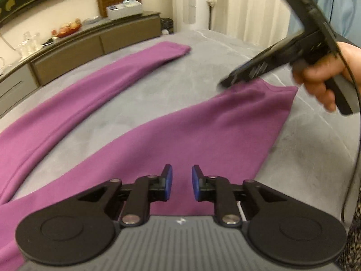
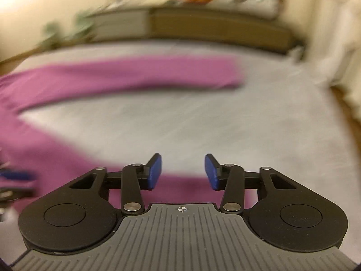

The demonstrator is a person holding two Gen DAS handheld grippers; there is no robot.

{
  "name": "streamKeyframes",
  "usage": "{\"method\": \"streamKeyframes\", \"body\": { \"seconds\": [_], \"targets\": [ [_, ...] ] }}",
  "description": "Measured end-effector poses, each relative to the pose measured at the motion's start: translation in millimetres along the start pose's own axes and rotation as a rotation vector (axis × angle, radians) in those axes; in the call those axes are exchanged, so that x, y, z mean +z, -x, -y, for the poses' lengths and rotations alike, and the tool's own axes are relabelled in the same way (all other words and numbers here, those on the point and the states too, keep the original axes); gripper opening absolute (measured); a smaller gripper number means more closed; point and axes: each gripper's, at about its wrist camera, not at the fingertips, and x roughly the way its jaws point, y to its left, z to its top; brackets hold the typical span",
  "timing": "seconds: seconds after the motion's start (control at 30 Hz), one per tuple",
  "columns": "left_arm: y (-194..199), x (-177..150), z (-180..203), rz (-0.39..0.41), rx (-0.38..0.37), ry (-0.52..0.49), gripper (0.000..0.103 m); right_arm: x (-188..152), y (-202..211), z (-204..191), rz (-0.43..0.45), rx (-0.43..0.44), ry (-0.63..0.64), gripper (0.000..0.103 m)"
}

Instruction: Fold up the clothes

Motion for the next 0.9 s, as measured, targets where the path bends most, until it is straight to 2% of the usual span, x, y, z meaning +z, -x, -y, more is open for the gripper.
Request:
{"method": "streamKeyframes", "body": {
  "seconds": [0.03, 0.1, 0.2, 0.3, 0.37, 0.4, 0.47, 0.53, 0.57, 0.63, 0.67, 0.7, 0.73, 0.77, 0.83, 0.9],
  "targets": [
    [-7, 1, 8, -0.007, 0.002, -0.007, 0.017, -1, -8, -3, -0.021, -0.011, 0.021, 0.044],
    [-7, -1, 21, -0.006, 0.002, -0.028, 0.013, -1, -12, -1, 0.002, -0.076, 0.037, 0.046],
    [0, -4, 30, -0.035, -0.032, -0.036, 0.012, -1, -7, 4, 0.02, -0.119, 0.021, 0.047],
    [5, -1, 28, -0.021, -0.025, -0.023, 0.013, 0, -1, 9, 0.038, -0.162, 0.004, 0.047],
    [9, 5, 23, 0.004, -0.018, 0.006, 0.018, 0, 3, 13, 0.05, -0.19, -0.007, 0.047],
    [10, 8, 20, 0.016, -0.015, 0.021, 0.018, 1, 6, 15, 0.063, -0.183, -0.019, 0.046],
    [14, 14, 15, 0.041, -0.008, 0.05, 0.02, 7, 7, 21, 0.065, -0.09, -0.046, 0.047],
    [2, 14, 19, 0.004, -0.017, 0.058, 0.02, 5, -10, 17, 0.003, -0.042, -0.012, 0.042],
    [-6, 13, 22, -0.023, -0.023, 0.06, 0.02, 4, -17, 15, -0.01, -0.052, 0.004, 0.047],
    [-11, 9, 34, -0.008, -0.001, 0.034, 0.02, 4, -20, 17, 0.028, -0.131, 0.01, 0.047],
    [-11, 7, 41, -0.003, 0.004, 0.019, 0.019, 4, -22, 17, 0.044, -0.203, 0.03, 0.048],
    [-9, 6, 45, -0.013, -0.01, 0.013, 0.016, 3, -27, 17, 0.055, -0.314, 0.069, 0.048],
    [-6, 5, 46, -0.02, -0.026, 0.02, 0.018, 2, -26, 17, 0.066, -0.364, 0.081, 0.047],
    [-1, 2, 44, -0.01, -0.031, 0.035, 0.018, 3, -18, 18, 0.077, -0.34, 0.06, 0.045],
    [22, -8, 28, 0.044, 0.007, 0.068, 0.022, 5, -3, 20, 0.099, -0.291, 0.019, 0.044],
    [46, -21, 9, 0.102, 0.057, 0.101, 0.026, 3, 21, 9, 0.148, -0.182, 0.011, 0.045]
  ]
}}
